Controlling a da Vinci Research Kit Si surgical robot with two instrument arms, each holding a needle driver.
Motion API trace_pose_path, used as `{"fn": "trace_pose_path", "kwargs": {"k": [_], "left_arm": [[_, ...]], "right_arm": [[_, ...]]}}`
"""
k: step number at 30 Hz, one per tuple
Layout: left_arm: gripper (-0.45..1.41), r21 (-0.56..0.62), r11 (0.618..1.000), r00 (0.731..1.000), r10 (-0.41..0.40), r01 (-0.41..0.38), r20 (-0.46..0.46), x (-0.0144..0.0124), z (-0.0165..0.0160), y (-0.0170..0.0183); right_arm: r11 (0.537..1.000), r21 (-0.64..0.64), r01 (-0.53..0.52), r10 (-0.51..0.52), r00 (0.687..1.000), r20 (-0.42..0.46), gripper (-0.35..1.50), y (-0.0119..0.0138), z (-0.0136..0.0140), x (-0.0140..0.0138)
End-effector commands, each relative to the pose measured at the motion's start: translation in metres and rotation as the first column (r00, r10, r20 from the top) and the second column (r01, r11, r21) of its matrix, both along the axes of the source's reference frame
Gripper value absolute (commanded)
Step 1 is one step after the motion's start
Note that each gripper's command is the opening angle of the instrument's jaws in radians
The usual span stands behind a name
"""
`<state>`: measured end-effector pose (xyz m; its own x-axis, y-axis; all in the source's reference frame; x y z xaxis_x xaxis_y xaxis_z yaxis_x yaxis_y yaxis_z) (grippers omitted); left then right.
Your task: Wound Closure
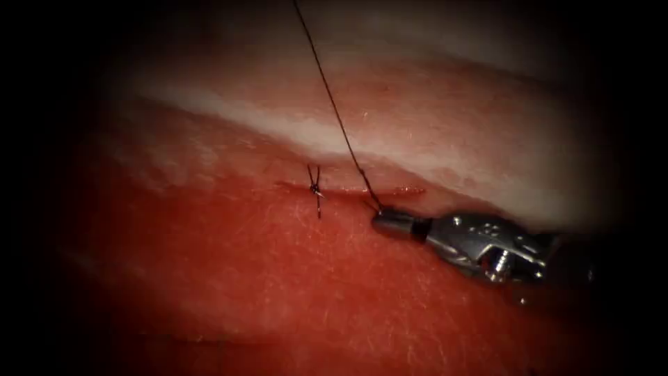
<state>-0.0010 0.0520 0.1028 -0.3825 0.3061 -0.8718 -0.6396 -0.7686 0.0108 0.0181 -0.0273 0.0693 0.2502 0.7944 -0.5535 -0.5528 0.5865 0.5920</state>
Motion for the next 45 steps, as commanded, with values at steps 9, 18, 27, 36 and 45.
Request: {"fn": "trace_pose_path", "kwargs": {"k": [9, 18, 27, 36, 45], "left_arm": [[-0.45, -0.026, 1.0, 1.0, -0.003, 0.002, -0.016, 0.0002, 0.0033, 0.0016], [-0.45, -0.02, 1.0, 1.0, -0.009, 0.009, -0.016, 0.0004, 0.0047, 0.0025], [-0.45, -0.022, 1.0, 1.0, -0.01, 0.009, -0.021, 0.0005, 0.0055, 0.0032], [-0.45, -0.011, 1.0, 1.0, -0.007, 0.006, -0.028, 0.0009, 0.0063, 0.0037], [-0.45, 0.007, 1.0, 1.0, 0.014, -0.014, -0.016, 0.0006, 0.0061, 0.0022]], "right_arm": [[0.999, -0.037, 0.025, -0.027, 0.998, -0.064, -0.35, -0.0022, -0.0014, 0.0001], [0.996, -0.069, 0.052, -0.058, 0.995, -0.083, -0.35, -0.0062, -0.001, -0.0001], [0.995, -0.079, 0.063, -0.07, 0.993, -0.09, -0.35, -0.0084, -0.0026, -0.0015], [0.993, -0.094, 0.07, -0.08, 0.992, -0.098, -0.35, -0.0105, -0.0036, -0.0011], [0.994, -0.088, 0.062, -0.071, 0.992, -0.1, -0.35, -0.0094, -0.0037, -0.001]]}}
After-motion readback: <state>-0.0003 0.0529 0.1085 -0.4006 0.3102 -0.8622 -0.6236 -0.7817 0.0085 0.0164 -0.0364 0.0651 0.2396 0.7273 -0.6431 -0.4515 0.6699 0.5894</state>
